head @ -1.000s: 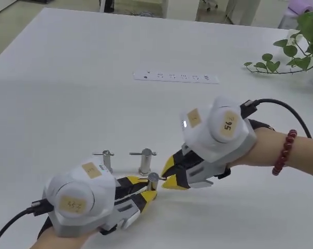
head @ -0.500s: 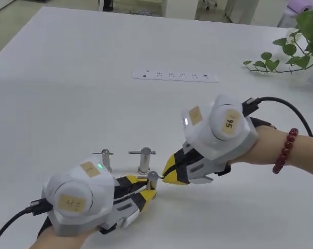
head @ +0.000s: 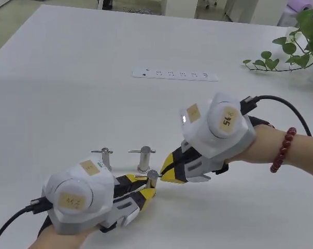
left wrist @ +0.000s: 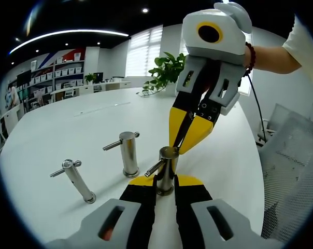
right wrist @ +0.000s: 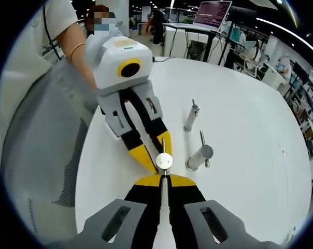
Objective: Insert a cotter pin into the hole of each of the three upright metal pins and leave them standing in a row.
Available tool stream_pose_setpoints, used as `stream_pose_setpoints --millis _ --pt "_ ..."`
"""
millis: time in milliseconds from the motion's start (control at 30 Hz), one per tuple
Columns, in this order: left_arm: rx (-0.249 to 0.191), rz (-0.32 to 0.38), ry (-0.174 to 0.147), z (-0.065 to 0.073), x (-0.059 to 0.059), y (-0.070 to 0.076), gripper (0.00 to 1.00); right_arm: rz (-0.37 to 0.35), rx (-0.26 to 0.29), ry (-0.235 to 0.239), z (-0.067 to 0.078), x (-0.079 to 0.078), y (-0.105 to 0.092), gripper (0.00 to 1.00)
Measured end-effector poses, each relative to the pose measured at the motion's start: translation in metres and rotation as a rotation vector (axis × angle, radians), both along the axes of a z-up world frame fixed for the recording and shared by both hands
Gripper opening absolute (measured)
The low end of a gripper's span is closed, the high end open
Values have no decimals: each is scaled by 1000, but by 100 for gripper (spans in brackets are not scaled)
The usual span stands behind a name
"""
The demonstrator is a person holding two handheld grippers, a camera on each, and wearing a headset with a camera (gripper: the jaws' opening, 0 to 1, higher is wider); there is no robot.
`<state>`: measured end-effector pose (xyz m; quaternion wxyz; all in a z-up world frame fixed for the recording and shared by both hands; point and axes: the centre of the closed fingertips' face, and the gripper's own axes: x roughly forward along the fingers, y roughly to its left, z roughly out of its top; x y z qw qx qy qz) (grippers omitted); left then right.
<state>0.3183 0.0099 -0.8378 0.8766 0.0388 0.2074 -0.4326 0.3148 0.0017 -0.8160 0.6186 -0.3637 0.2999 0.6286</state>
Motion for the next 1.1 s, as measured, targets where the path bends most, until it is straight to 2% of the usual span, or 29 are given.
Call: stream_pose_setpoints --millis 200,433,567,667,900,1100 --pt "6 6 -9 1 3 0 15 -7 3 3 -1 0 1 5" --pt "5 20 -4 1 6 5 22 -10 -6 8 -3 -1 0 7" --pt "14 21 1 1 5 8 24 -20 -2 8 -2 0 0 12" --pt "20 14 -1 2 3 11 28 -27 20 15 0 0 3 17" --pt "41 -15 -12 5 -6 22 35 -51 79 28 6 0 12 22" --pt "19 -20 -17 12 -9 26 42 -54 95 42 3 -3 17 25"
